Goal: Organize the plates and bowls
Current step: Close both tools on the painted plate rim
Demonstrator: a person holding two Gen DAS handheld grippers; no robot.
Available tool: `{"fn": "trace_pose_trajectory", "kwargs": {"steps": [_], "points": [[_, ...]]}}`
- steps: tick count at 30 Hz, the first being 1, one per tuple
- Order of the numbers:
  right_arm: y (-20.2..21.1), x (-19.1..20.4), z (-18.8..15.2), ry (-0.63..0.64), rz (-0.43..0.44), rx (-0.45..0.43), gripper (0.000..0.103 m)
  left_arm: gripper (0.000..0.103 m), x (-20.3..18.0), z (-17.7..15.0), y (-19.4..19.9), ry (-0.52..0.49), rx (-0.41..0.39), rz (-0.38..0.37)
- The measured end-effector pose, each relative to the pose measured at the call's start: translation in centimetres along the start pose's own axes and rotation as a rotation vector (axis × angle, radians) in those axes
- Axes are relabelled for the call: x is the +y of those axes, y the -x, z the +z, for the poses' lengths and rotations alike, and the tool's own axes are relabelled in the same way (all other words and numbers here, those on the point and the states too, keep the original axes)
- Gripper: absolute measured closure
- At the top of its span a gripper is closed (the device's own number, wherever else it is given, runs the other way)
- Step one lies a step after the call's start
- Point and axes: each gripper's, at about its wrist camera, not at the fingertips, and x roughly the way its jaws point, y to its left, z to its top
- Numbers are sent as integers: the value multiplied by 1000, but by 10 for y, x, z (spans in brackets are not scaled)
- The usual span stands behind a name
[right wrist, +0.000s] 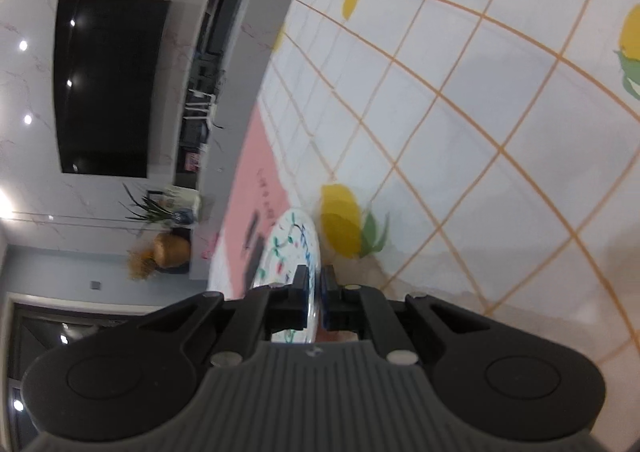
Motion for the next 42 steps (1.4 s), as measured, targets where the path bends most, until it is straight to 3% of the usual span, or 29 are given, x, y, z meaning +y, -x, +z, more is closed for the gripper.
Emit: {"fn": "trace_pose_trajectory", "kwargs": {"steps": [15,36,42], "points": [[58,0,-57,26,-37,8,99,89,-35,-72,46,-135,33,-5],[75,-30,-113,-10,-157,100,97,89,-38,-135,38,-211,97,195],[67,-43,-113,-70,-161,135,98,89,-48,-136,25,-251,136,318]]}}
